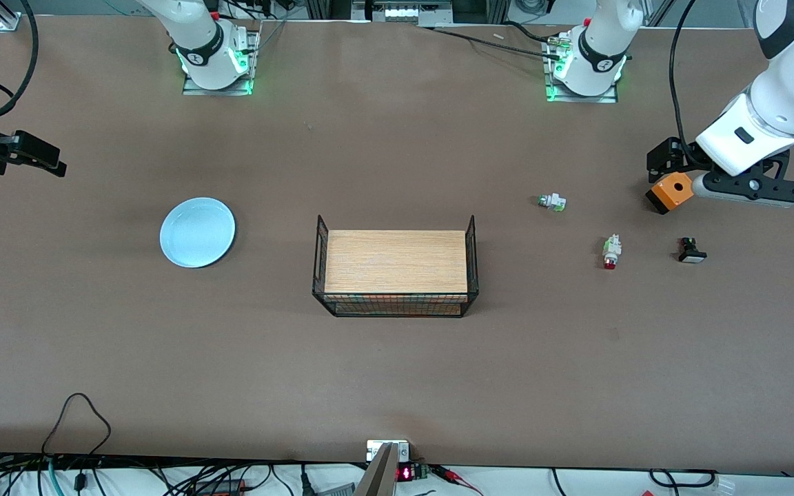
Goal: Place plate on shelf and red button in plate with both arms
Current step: 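Move the right gripper down over the pale blue plate's rim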
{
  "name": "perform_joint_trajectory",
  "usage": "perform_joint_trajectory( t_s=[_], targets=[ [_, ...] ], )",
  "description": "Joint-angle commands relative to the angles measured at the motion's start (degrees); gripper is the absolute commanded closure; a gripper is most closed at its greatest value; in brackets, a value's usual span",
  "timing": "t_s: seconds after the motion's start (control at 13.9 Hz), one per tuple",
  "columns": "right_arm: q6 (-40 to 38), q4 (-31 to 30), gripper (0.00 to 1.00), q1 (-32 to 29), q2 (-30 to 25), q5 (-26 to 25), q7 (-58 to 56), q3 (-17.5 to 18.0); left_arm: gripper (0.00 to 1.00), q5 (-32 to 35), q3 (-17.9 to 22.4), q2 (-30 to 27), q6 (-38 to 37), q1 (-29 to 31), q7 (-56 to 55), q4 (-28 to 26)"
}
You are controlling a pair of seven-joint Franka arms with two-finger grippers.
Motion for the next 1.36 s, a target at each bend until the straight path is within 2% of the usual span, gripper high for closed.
perform_joint_trajectory(
  t_s=[0.0,0.29,0.5,0.65,0.72,0.79,1.15,1.22,1.29],
  targets=[
    [-0.8,0.4,0.00,0.4,-0.7,-0.3,-1.0,-0.4,0.00,-0.9,0.0,-0.3,-0.7,0.2,1.2,0.4],
    [-0.3,0.7,0.00,0.6,-0.1,-0.3,-1.0,-0.4,0.00,-0.9,0.0,-0.3,-0.7,0.2,1.2,0.4],
    [-1.0,0.3,0.00,1.0,2.5,-0.2,-1.6,-0.3,0.00,-0.9,0.0,-0.3,-0.7,0.2,1.2,0.4],
    [-0.3,0.4,0.00,2.5,4.9,-3.0,-1.0,-0.4,0.00,-0.9,0.0,-0.2,-0.7,0.2,1.2,0.4],
    [1.3,0.3,0.00,4.5,6.9,-6.7,-0.8,-0.3,0.00,-0.9,0.0,-0.2,-0.7,0.2,1.2,0.4],
    [3.7,-0.2,0.00,5.7,8.8,-8.0,-0.8,-0.4,0.00,-0.9,0.0,-0.3,-0.7,0.2,1.2,0.4],
    [8.3,-0.9,0.00,5.1,17.0,-6.2,1.0,-0.5,0.00,-0.9,0.0,-0.3,-0.7,0.2,1.2,0.4],
    [10.1,-2.9,0.00,5.0,17.5,-5.3,1.2,-0.5,0.00,-0.9,0.0,-0.2,-0.7,0.2,1.2,0.4],
    [15.1,-7.7,0.00,4.3,17.0,-5.0,1.3,-0.5,0.00,-0.9,0.0,-0.2,-0.7,0.2,1.2,0.4]
  ],
)
